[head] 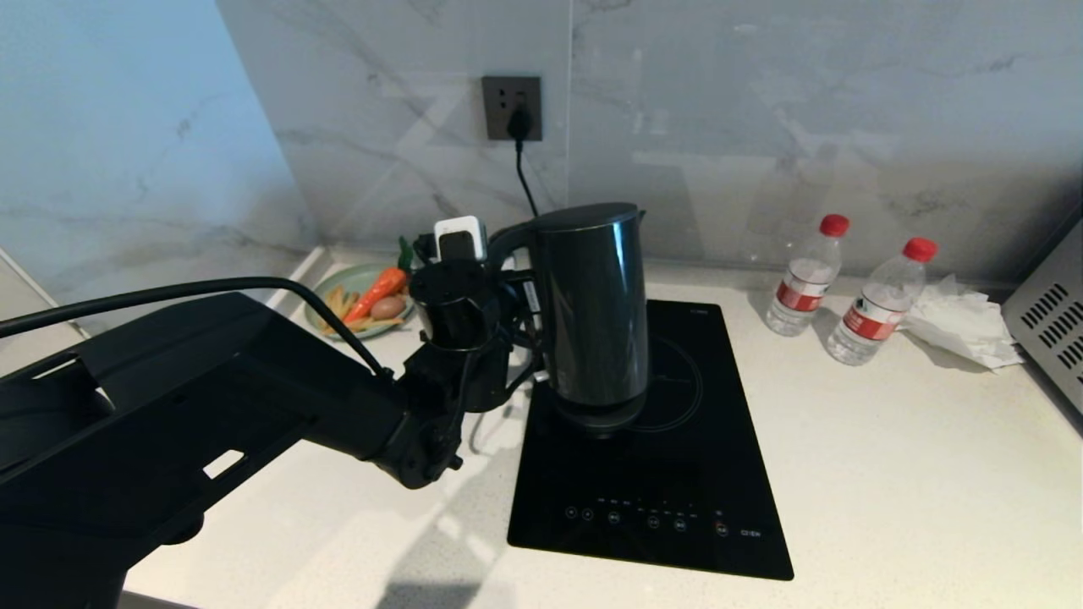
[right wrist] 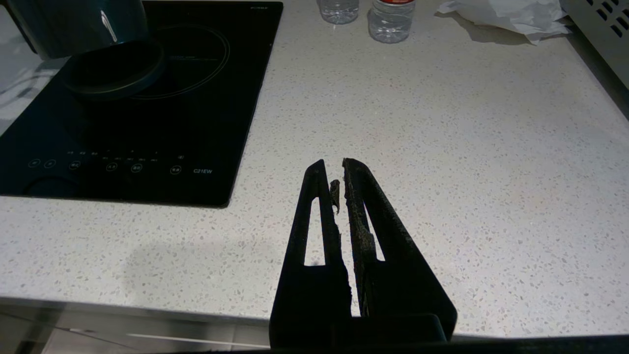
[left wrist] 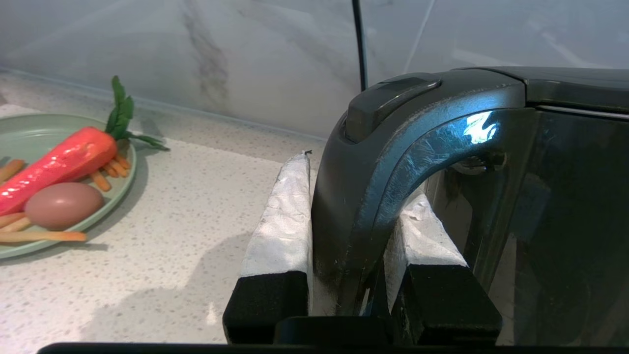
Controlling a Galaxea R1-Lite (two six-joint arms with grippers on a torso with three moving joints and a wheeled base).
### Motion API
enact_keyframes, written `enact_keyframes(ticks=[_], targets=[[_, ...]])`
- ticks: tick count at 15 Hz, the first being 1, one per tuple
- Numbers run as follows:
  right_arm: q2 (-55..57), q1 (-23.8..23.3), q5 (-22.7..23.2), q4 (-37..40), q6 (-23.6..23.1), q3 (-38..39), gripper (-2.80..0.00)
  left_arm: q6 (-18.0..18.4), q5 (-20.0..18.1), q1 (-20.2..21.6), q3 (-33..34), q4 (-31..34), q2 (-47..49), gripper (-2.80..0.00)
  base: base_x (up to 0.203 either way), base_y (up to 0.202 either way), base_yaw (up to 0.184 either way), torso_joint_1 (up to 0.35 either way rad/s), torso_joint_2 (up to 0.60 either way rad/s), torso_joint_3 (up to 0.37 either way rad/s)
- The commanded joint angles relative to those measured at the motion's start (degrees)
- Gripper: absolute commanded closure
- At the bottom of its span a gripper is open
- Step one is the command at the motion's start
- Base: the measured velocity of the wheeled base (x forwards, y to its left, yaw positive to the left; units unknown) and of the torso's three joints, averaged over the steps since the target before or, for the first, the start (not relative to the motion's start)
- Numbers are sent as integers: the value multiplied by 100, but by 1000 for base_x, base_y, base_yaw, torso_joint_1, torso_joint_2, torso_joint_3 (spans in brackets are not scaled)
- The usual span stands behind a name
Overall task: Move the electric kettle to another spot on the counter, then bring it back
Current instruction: Place it on the power base
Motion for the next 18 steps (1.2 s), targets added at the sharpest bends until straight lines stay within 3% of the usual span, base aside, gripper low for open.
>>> enact_keyframes(ticks=[1,14,18], targets=[[0,4,-3,-2,0,5,0,-2,3,-11,158,-102,-137,0,0,0,0,0,0,0],[0,-4,-4,-2,0,-1,0,-20,1,-301,494,-140,-84,0,0,0,0,0,0,0],[0,-3,-4,-2,0,3,0,234,-26,-341,971,-828,-49,0,0,0,0,0,0,0]])
